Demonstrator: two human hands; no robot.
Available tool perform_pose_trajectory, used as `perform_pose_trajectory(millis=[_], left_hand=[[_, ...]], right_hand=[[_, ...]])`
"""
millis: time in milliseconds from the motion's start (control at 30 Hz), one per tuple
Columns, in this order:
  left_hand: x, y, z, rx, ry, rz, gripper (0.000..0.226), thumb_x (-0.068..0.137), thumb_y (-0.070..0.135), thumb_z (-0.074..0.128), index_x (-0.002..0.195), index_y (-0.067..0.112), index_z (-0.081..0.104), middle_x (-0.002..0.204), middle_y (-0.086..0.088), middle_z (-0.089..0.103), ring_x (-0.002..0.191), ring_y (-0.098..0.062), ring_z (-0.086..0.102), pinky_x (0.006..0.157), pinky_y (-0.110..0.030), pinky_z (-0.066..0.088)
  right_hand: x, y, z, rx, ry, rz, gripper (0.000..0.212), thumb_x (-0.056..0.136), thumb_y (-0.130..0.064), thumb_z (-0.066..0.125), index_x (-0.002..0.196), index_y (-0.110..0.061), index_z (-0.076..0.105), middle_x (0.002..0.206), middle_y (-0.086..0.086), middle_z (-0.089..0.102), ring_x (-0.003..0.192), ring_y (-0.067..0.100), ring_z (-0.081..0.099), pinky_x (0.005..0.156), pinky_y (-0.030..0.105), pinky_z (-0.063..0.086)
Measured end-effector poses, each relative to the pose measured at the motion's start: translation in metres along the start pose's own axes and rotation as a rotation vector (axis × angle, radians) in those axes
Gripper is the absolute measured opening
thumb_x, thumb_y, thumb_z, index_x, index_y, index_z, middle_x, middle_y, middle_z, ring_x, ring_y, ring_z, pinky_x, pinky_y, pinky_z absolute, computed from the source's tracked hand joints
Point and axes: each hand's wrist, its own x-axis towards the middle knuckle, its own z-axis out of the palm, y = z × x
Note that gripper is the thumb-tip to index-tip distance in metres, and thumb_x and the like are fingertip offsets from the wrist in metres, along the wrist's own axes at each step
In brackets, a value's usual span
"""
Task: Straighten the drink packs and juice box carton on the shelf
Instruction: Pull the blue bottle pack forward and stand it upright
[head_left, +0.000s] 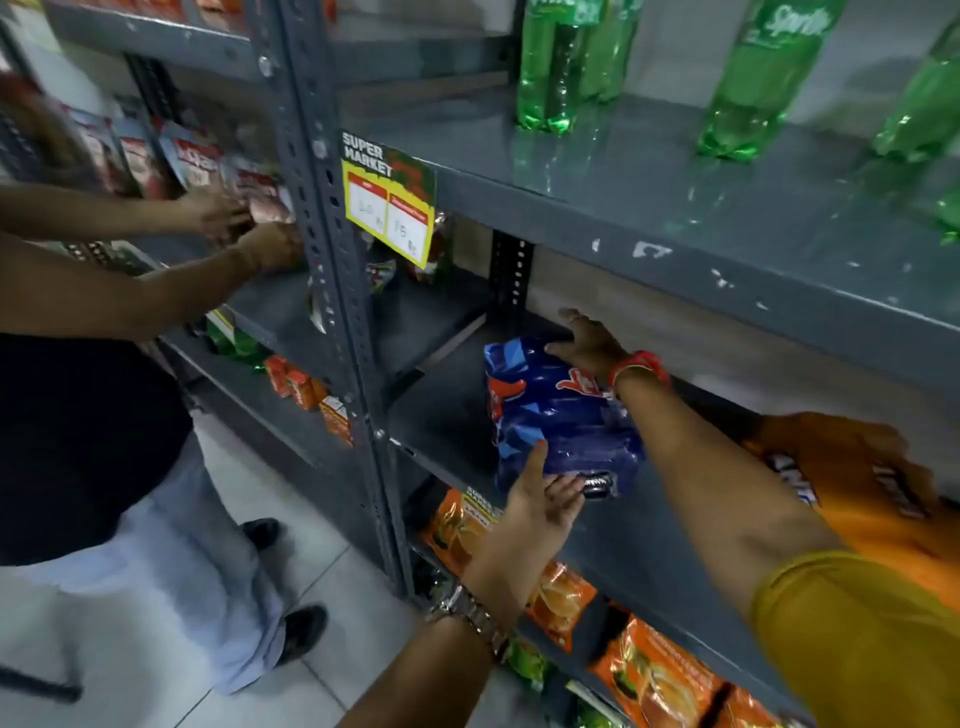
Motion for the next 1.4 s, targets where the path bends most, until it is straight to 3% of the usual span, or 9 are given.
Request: perform_pose_trajectory(millis=[200, 500, 600, 733, 800, 900, 1167, 1267, 1400], left_hand=[[0.013, -0.002, 0.011, 0.106, 0.086, 0.055, 0.062, 0.089, 0.049, 0.048, 0.131, 0.003, 0.049, 0.135, -0.018, 0.054, 0.124, -0.031, 0.052, 0.108, -0.040, 0.034], [0.014, 0.009, -0.002, 0.298, 0.017, 0.117, 0.069, 0.084, 0.060, 0.046, 0.134, 0.012, 0.045, 0.134, -0.018, 0.054, 0.120, -0.035, 0.054, 0.086, -0.040, 0.048], [0.013, 0.023, -0.005, 0.498, -0.050, 0.129, 0.053, 0.086, 0.056, 0.048, 0.120, 0.015, 0.053, 0.115, -0.008, 0.063, 0.107, -0.029, 0.060, 0.080, -0.035, 0.051], [0.012, 0.045, 0.005, 0.753, 0.045, 0.162, 0.070, 0.072, 0.046, 0.071, 0.126, 0.009, 0.046, 0.120, -0.010, 0.059, 0.091, -0.026, 0.061, 0.072, -0.036, 0.052], [0.012, 0.048, 0.011, 0.911, 0.054, 0.187, 0.079, 0.063, 0.041, 0.080, 0.127, 0.007, 0.046, 0.122, -0.011, 0.061, 0.091, -0.026, 0.062, 0.071, -0.035, 0.053], [0.013, 0.048, 0.019, 1.053, 0.049, 0.267, 0.060, 0.067, 0.021, 0.081, 0.118, 0.000, 0.056, 0.115, -0.016, 0.065, 0.087, -0.025, 0.061, 0.075, -0.034, 0.051], [0.017, 0.057, 0.028, 1.183, 0.037, 0.313, 0.044, 0.069, 0.011, 0.077, 0.109, 0.002, 0.060, 0.109, -0.010, 0.063, 0.088, -0.023, 0.059, 0.078, -0.031, 0.047], [0.018, 0.064, 0.029, 1.152, -0.011, 0.440, 0.035, 0.067, 0.000, 0.076, 0.099, 0.002, 0.063, 0.107, -0.015, 0.065, 0.085, -0.025, 0.063, 0.071, -0.029, 0.049], [0.025, 0.068, 0.024, 1.163, -0.052, 0.659, 0.057, 0.065, -0.014, 0.072, 0.118, -0.005, 0.054, 0.112, -0.016, 0.062, 0.096, -0.021, 0.058, 0.082, -0.032, 0.046]], right_hand=[[0.010, -0.015, 0.005, -0.295, -0.150, -0.002, 0.061, 0.087, -0.055, 0.050, 0.139, -0.023, 0.042, 0.146, 0.012, 0.044, 0.132, 0.033, 0.041, 0.112, 0.044, 0.029], [-0.041, 0.038, -0.013, -0.221, 0.056, 0.240, 0.071, 0.086, -0.066, 0.038, 0.131, -0.013, 0.047, 0.131, 0.020, 0.054, 0.122, 0.038, 0.046, 0.104, 0.052, 0.038], [-0.071, 0.075, -0.019, -0.115, 0.103, 0.380, 0.074, 0.082, -0.069, 0.043, 0.123, -0.009, 0.054, 0.126, 0.019, 0.059, 0.114, 0.038, 0.055, 0.098, 0.046, 0.046], [-0.111, 0.138, -0.014, 0.118, 0.111, 0.524, 0.089, 0.068, -0.081, 0.053, 0.126, -0.014, 0.053, 0.120, 0.015, 0.059, 0.111, 0.033, 0.055, 0.103, 0.041, 0.042], [-0.141, 0.127, -0.017, 0.198, 0.115, 0.573, 0.072, 0.073, -0.071, 0.059, 0.113, -0.011, 0.054, 0.105, 0.020, 0.058, 0.102, 0.032, 0.056, 0.092, 0.035, 0.044], [-0.170, 0.108, -0.019, 0.396, 0.061, 0.626, 0.097, 0.056, -0.073, 0.070, 0.121, -0.004, 0.054, 0.125, 0.014, 0.061, 0.110, 0.032, 0.060, 0.098, 0.038, 0.047], [-0.179, 0.112, -0.003, 0.615, 0.285, 0.578, 0.093, 0.029, -0.068, 0.080, 0.099, -0.010, 0.060, 0.107, 0.007, 0.069, 0.095, 0.030, 0.066, 0.091, 0.044, 0.054], [-0.192, 0.094, 0.003, 0.566, 0.396, 0.555, 0.067, 0.050, -0.057, 0.082, 0.090, -0.007, 0.063, 0.095, 0.009, 0.071, 0.088, 0.030, 0.067, 0.085, 0.042, 0.056], [-0.198, 0.075, 0.017, 0.488, 0.541, 0.484, 0.060, 0.065, -0.032, 0.083, 0.110, -0.007, 0.053, 0.117, 0.014, 0.063, 0.106, 0.033, 0.061, 0.087, 0.039, 0.050]])
